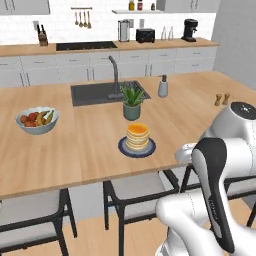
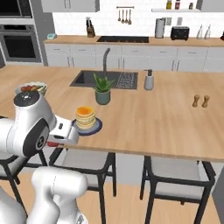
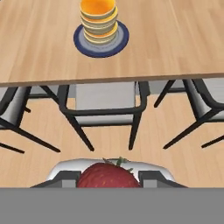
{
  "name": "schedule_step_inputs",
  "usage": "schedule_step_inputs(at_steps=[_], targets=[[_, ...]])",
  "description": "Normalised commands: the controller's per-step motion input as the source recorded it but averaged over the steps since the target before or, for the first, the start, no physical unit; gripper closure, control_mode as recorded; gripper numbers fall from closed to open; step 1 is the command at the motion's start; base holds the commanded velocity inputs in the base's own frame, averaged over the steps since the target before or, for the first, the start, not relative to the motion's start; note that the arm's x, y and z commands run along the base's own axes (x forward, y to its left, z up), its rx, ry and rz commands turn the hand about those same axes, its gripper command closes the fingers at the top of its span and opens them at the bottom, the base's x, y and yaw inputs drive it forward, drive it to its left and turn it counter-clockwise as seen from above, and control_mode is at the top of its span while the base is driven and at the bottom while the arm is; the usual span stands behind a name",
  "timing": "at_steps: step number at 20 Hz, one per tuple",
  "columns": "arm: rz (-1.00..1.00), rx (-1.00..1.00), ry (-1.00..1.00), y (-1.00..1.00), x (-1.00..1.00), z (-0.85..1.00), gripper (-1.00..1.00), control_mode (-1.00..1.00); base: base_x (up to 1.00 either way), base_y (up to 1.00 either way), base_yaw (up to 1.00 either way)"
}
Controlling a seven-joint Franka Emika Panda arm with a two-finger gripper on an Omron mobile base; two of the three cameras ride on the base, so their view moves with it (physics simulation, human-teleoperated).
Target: Take the strawberry from the fridge and place it on top of the pancake, located on the dining counter.
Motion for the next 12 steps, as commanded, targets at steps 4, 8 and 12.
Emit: schedule_step_inputs(at_steps=[4,8,12], targets=[[0.00,0.00,0.00,0.00,0.00,0.00,1.00,1.00,0.35,0.66,0.04],[0.00,0.00,0.00,0.00,0.00,0.00,1.00,1.00,0.65,0.03,0.09],[0.00,0.00,0.00,0.00,0.00,0.00,1.00,1.00,0.83,-0.26,0.00]])
